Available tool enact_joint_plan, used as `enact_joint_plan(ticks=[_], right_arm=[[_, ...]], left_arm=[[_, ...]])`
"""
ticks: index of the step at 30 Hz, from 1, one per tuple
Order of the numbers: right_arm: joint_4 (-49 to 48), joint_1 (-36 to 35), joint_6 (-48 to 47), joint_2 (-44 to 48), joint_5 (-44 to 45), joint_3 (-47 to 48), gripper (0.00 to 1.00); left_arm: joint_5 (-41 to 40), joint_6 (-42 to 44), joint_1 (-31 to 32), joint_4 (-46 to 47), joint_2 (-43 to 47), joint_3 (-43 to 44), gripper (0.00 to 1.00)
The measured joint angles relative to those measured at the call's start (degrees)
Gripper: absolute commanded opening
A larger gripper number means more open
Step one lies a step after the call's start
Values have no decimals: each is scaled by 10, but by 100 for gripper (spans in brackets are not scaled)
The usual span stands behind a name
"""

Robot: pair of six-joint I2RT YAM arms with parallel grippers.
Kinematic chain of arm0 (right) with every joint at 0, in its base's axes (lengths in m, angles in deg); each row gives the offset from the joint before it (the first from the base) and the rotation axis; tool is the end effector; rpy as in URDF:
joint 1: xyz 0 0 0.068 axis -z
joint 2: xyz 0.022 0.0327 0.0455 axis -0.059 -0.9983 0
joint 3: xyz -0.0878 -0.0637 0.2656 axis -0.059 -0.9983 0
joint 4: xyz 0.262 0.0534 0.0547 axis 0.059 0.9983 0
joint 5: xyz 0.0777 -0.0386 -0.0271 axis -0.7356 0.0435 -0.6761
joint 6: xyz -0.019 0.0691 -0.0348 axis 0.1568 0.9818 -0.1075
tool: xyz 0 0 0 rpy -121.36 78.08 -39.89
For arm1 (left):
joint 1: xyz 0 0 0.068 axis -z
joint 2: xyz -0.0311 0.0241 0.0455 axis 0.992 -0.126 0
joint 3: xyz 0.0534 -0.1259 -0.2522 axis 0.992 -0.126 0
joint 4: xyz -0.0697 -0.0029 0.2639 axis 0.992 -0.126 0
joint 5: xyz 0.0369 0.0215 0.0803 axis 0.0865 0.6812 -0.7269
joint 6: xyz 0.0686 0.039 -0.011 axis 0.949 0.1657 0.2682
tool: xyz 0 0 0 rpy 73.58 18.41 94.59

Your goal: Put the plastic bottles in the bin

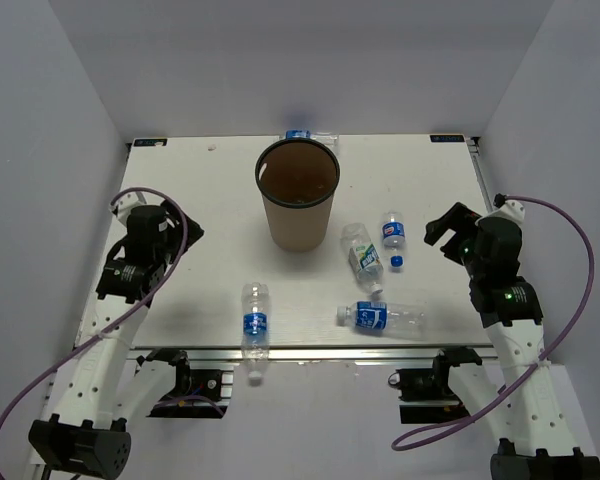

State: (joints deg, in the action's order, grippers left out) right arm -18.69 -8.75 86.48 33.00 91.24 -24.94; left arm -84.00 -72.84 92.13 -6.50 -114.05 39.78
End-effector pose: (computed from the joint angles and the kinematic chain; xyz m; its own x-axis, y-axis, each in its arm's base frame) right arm 0.1859 0.0059 0.3309 -0.2768 0.4557 -0.8460 0.2270 0.8865 0.4033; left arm 0.2002 -0.0127 0.3222 -0.3884 -0.5968 -0.7021 -0.4623 0.7853 -0.4118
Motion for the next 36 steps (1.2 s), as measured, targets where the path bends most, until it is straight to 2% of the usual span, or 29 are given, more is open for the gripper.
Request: enact_joint_plan(ticks=[9, 17, 28, 30, 31, 33, 34, 36], right_arm=[[-21, 0, -23, -3, -38, -12, 89], [-26, 0, -44, -18, -94, -13, 89], [-38, 0, -56, -6, -103, -31, 89], [-38, 0, -56, -7, -103, -31, 89], [-38, 0, -56, -7, -103, -31, 89], [-38, 0, -56, -7, -103, -31, 89], [-38, 0, -56, -7, -102, -31, 89], [-38, 0, -56, -7, -102, -31, 89]], left_arm=[[168, -10, 17, 83, -19, -145, 98], [168, -55, 196, 123, -49, -219, 98], [146, -84, 282, 159, -138, -245, 96], [145, -88, 305, 166, -151, -248, 93], [144, -88, 315, 169, -159, -249, 87], [140, -87, 331, 169, -177, -245, 73], [131, -89, 336, 164, -185, -240, 61], [107, -85, 341, 142, -202, -219, 49]])
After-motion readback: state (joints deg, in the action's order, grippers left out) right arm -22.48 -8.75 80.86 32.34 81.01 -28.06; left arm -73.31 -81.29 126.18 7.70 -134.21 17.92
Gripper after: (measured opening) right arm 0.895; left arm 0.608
